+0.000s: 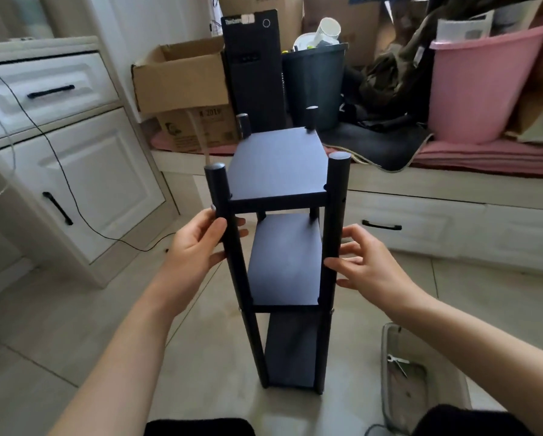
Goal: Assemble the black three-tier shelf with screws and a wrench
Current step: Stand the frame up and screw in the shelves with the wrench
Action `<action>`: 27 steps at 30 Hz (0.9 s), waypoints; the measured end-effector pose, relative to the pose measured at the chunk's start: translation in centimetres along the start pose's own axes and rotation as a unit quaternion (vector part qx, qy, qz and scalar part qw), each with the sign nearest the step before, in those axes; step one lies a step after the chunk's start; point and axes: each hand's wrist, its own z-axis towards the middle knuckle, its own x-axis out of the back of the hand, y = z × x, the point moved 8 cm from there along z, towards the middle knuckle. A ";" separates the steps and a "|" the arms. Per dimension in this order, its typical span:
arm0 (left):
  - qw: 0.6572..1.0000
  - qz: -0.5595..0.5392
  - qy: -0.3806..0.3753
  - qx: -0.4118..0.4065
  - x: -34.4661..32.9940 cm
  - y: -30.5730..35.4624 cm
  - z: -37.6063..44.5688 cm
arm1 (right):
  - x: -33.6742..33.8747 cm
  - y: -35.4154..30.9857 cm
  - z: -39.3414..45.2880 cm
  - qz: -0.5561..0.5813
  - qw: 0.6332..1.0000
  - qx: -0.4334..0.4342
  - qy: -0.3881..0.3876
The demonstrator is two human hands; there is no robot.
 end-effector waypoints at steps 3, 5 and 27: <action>0.998 0.007 -0.056 0.000 -1.0 0.3 -0.6 | 0.7 0.7 -0.9 0.003 1.000 -0.019 0.021; 0.997 0.020 -0.070 -0.008 -1.6 0.5 -1.1 | 1.1 1.2 -1.4 0.005 0.999 -0.032 0.032; 0.818 0.417 0.163 -0.362 -9.1 8.2 -7.5 | 4.4 -5.3 -2.8 -0.056 0.998 0.028 0.032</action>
